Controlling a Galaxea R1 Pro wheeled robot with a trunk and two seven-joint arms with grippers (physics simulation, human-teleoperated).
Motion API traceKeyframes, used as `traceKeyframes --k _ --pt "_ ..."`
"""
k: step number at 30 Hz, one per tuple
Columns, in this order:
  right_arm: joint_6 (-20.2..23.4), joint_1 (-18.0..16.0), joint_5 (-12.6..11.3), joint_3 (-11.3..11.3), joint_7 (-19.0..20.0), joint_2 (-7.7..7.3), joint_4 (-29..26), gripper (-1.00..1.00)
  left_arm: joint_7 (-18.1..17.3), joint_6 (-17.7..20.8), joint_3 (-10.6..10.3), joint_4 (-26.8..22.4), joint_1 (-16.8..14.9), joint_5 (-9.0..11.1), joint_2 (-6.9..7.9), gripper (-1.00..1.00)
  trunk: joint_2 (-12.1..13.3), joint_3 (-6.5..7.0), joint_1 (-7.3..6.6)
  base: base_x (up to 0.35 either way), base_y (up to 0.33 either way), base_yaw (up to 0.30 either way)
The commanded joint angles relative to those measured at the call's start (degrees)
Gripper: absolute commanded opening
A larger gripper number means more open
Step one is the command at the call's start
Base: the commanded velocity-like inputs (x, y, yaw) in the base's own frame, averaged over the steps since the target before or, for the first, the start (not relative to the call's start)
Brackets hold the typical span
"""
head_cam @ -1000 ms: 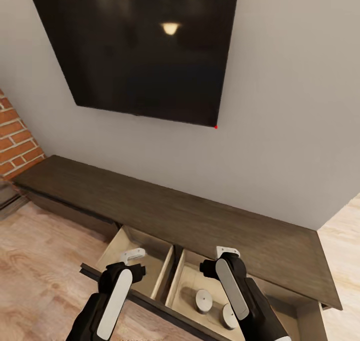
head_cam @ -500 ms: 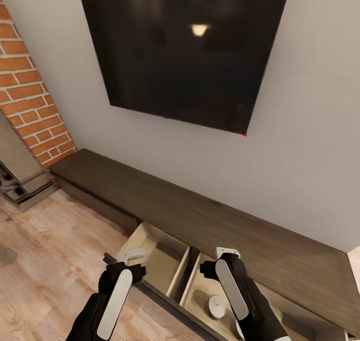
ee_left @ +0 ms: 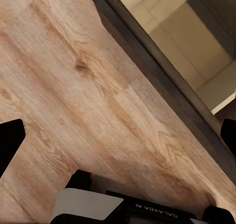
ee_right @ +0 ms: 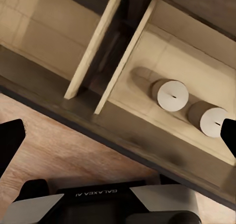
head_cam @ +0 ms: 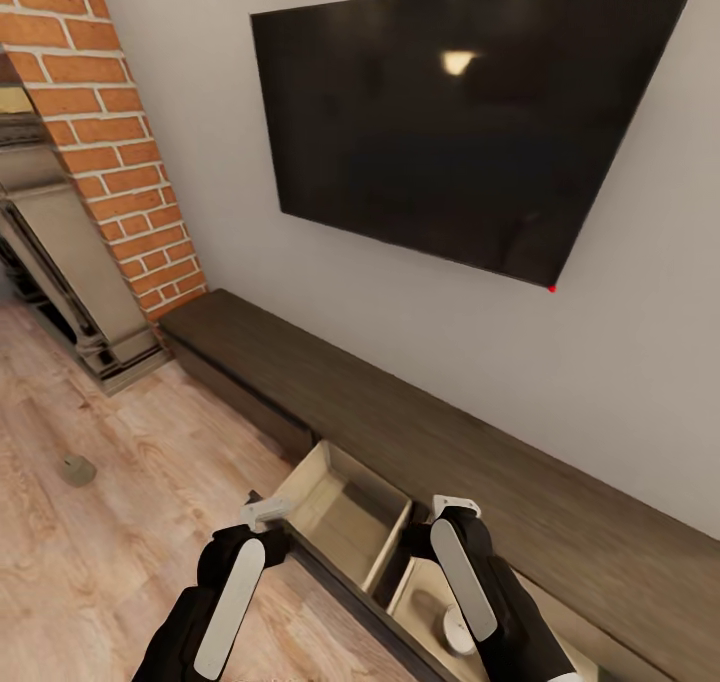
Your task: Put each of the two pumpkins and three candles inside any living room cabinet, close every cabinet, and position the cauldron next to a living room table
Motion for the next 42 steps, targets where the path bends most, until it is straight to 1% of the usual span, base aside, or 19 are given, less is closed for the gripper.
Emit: traceKeyframes --k 1,2,11,23,42 --pt "0.12 -0.03 -0.57 0.05 -0.6 -0.01 -0.05 1.0 0.6 0.1 -0.06 -0.01 -0.05 0.57 0.0 1.0 0.38 0.13 -0.22 0.0 0.0 0.288" --pt "0.12 -0.03 -0.57 0.06 -0.6 -0.01 -0.06 1.0 0.59 0.1 -0.06 -0.01 -0.05 0.57 0.0 1.0 0.78 0.31 -0.44 0.0 0.0 0.288" --pt "0.12 -0.03 -0.58 0.11 -0.6 -0.01 -0.06 1.0 0.51 0.1 -0.06 0.08 -0.05 0.57 0.0 1.0 0.78 0.31 -0.44 0.0 0.0 0.288" --pt "0.12 -0.03 -0.58 0.13 -0.58 -0.01 0.01 1.0 0.5 0.02 -0.06 0.17 -0.05 0.57 0.0 1.0 5.6 2.47 -3.08 0.0 0.0 0.288" --pt "0.12 -0.03 -0.58 0.14 -0.54 -0.01 0.01 1.0 0.44 -0.41 -0.15 -0.09 -0.05 0.74 -0.07 1.0 5.6 2.47 -3.08 0.0 0.0 0.288"
